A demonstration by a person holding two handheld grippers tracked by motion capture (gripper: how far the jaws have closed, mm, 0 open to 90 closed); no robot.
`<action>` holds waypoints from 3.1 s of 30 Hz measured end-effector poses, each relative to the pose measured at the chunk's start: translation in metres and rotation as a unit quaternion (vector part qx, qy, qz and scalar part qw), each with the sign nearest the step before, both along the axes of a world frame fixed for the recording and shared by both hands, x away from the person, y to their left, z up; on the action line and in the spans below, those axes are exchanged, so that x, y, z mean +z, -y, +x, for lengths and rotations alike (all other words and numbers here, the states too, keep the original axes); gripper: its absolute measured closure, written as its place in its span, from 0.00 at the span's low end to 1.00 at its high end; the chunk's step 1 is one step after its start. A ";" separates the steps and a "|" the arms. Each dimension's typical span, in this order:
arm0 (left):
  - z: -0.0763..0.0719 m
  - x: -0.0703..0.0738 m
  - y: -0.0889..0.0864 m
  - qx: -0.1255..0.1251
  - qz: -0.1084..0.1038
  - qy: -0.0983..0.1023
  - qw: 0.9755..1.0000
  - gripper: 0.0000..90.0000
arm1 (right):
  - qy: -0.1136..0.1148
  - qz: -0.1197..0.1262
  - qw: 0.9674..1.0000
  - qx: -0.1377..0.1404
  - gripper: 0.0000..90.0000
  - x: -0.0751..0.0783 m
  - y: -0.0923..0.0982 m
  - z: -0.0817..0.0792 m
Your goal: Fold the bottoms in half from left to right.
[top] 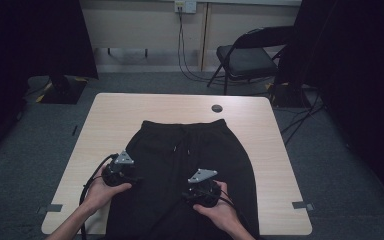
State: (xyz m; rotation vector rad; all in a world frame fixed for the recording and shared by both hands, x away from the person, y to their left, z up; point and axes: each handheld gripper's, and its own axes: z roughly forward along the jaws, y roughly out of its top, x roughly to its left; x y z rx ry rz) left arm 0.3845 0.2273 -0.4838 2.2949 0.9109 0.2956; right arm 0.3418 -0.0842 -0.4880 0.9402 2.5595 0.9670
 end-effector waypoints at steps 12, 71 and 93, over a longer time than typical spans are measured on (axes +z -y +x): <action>-0.009 0.013 0.003 -0.032 -0.037 -0.022 0.999 0.47 | -0.010 -0.013 1.000 -0.017 0.45 0.003 0.045 -0.021; 0.012 -0.002 0.003 -0.002 -0.010 0.010 1.000 0.50 | -0.007 0.024 0.993 0.117 0.97 0.002 -0.170 -0.053; 0.038 0.011 -0.025 0.099 -0.072 0.021 0.992 0.45 | -0.001 0.019 1.000 0.023 0.94 0.005 -0.083 -0.022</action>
